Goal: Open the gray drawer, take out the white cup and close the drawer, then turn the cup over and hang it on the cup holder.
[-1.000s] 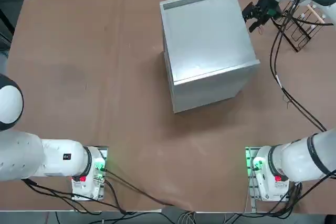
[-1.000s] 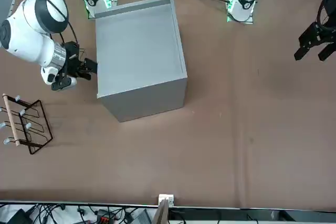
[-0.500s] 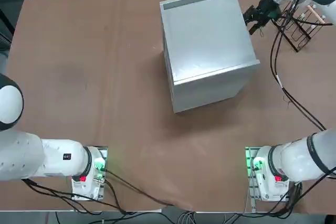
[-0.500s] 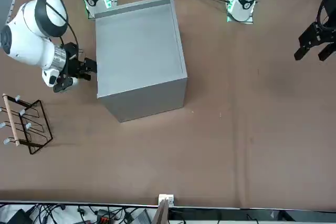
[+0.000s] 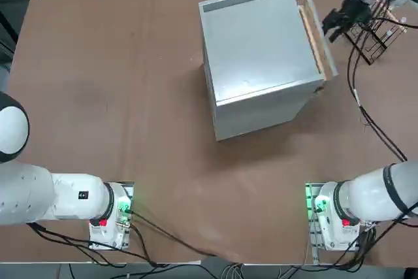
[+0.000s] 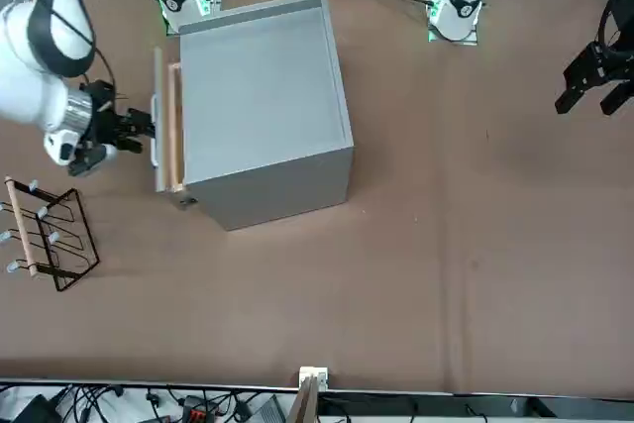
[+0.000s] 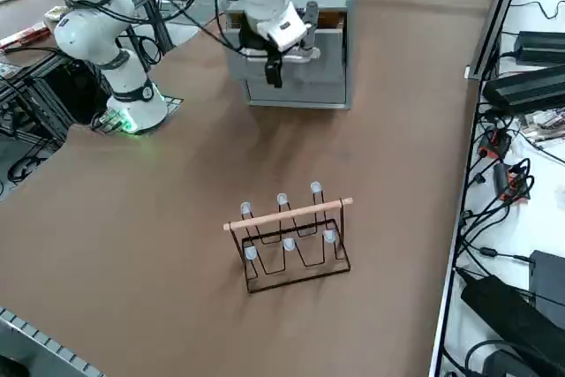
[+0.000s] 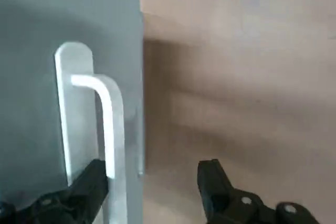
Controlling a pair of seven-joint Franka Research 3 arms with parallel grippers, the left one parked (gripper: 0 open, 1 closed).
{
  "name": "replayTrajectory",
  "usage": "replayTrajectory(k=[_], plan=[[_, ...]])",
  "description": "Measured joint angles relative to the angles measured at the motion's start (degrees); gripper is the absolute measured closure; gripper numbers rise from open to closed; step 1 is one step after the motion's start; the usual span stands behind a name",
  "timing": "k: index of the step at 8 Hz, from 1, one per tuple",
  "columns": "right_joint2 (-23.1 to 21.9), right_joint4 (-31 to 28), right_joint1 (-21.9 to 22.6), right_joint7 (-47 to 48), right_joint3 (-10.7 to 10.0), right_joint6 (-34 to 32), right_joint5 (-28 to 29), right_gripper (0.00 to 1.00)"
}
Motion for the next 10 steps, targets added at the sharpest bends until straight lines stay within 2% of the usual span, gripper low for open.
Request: replayTrajectory(k=[6, 10], plan=[[1.9, 4.22, -6.26, -7.52, -0.03, -3.72, -5.92, 0.01], [3.36, 6.34, -9.59, -12.22, -0.04, -4.12, -6.75, 0.01]])
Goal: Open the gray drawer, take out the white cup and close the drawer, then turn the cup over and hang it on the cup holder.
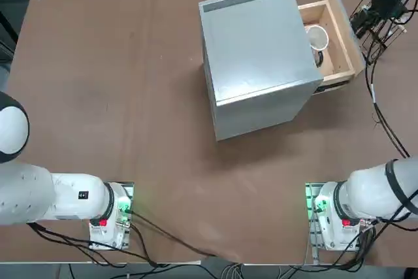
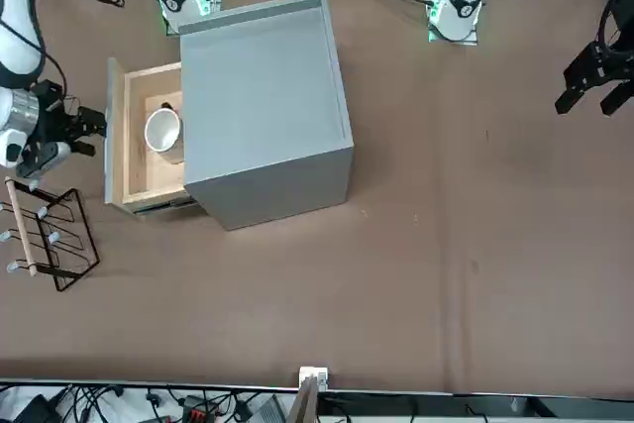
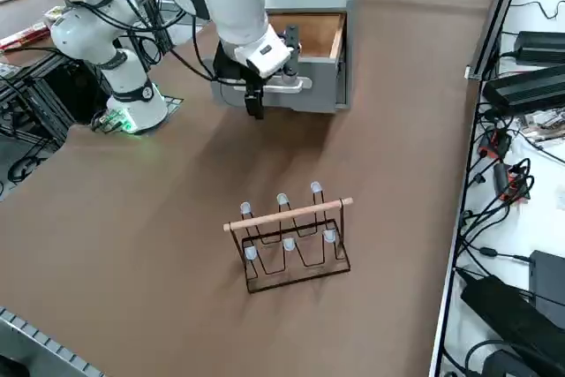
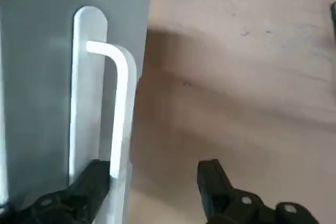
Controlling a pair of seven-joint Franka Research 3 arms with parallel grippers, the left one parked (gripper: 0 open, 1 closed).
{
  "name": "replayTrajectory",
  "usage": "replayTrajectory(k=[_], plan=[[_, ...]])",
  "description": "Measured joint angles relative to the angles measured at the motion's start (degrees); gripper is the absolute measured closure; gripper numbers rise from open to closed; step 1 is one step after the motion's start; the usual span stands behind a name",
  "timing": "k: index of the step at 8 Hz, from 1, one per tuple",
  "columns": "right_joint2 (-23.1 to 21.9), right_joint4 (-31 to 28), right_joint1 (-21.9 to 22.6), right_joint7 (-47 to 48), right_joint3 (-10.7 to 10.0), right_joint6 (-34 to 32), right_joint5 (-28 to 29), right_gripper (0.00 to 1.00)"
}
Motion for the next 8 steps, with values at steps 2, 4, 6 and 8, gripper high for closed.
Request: replayTrajectory(k=[2, 4, 6, 8], plan=[[0.09, 2.78, -0.45, -0.48, 0.0, -2.23, -1.37, 0.01], [-0.07, 8.79, -0.41, 0.12, 0.11, -6.35, -1.51, 0.01], [-0.38, 16.71, 1.16, 5.45, 0.7, -11.75, -1.49, 0.01], [-1.04, 20.63, 7.6, 14.17, 1.26, -13.89, -1.49, 0.01]])
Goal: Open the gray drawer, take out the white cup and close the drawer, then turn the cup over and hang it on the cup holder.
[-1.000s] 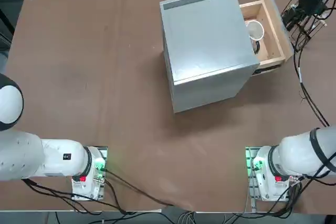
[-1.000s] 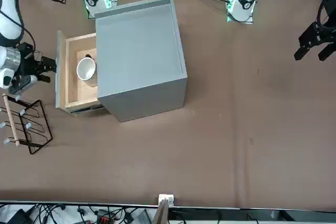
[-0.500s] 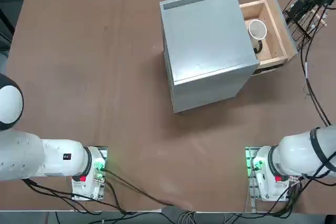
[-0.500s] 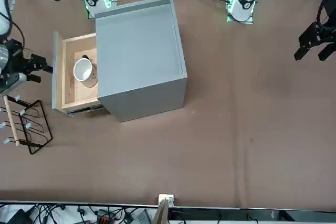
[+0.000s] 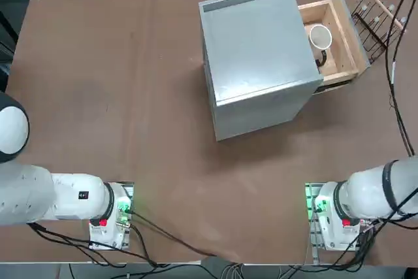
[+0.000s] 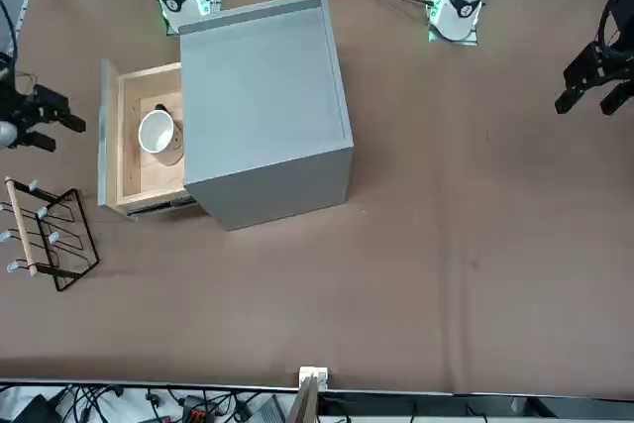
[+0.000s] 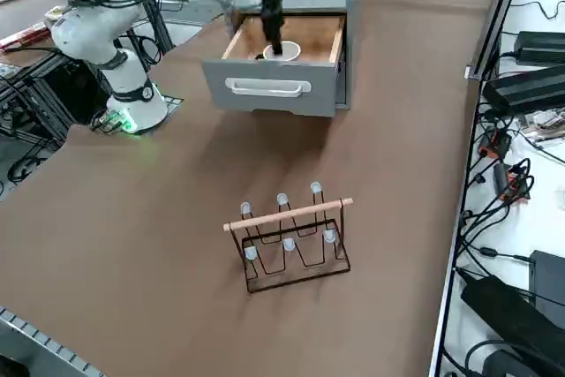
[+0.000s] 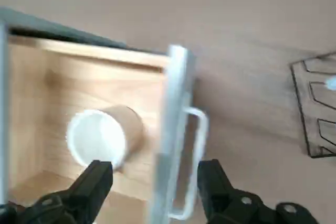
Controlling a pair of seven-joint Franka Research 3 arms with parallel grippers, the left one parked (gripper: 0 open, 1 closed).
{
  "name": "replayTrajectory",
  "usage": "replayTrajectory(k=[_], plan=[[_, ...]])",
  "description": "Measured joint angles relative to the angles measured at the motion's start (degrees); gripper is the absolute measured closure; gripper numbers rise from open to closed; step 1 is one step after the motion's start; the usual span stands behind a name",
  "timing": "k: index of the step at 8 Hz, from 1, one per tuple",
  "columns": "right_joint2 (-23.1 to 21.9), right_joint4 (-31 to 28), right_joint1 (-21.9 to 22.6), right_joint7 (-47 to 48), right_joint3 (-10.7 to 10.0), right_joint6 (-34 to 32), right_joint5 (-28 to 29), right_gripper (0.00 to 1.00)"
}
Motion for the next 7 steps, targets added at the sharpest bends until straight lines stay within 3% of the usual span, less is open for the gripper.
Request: replayTrajectory(k=[3, 7], plan=[[0.46, -0.71, 9.55, 7.63, 0.42, 0.2, -0.14, 0.01], [1.05, -8.2, 12.28, 7.66, 0.37, 2.1, -1.21, 0.01]])
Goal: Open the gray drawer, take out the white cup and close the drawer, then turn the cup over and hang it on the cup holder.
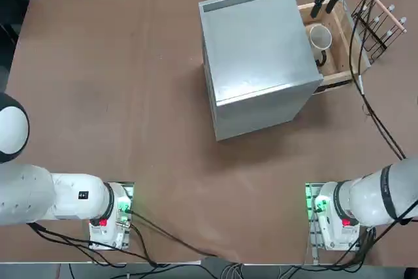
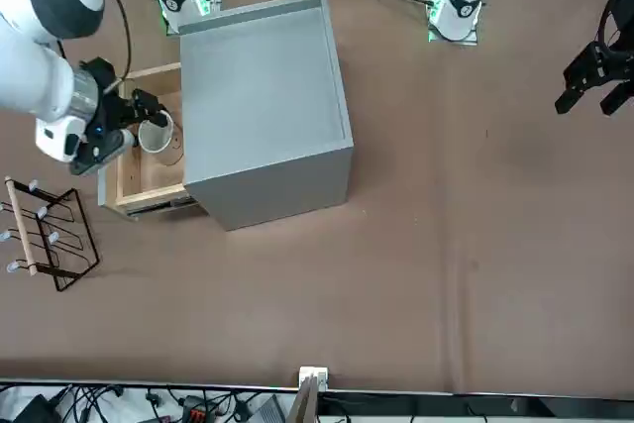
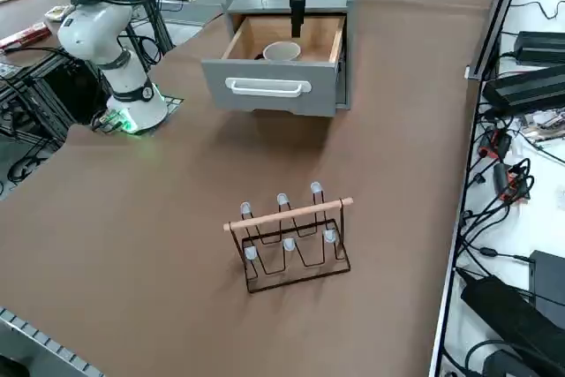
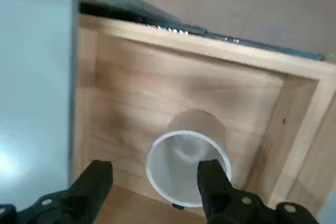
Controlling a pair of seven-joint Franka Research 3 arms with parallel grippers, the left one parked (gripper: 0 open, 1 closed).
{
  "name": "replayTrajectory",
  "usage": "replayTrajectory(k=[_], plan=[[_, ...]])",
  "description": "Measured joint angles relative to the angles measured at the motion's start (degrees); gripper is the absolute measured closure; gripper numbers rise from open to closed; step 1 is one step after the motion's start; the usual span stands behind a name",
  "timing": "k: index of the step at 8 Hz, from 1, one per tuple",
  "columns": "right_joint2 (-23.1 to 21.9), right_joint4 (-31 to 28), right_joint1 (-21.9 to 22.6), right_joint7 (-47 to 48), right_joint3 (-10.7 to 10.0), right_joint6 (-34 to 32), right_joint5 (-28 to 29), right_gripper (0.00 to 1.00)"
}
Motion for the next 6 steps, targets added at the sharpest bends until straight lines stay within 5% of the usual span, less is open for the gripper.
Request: replayTrajectory(k=[6], plan=[[0.02, -5.54, 0.75, 0.86, -0.07, 0.82, -1.32, 0.03]])
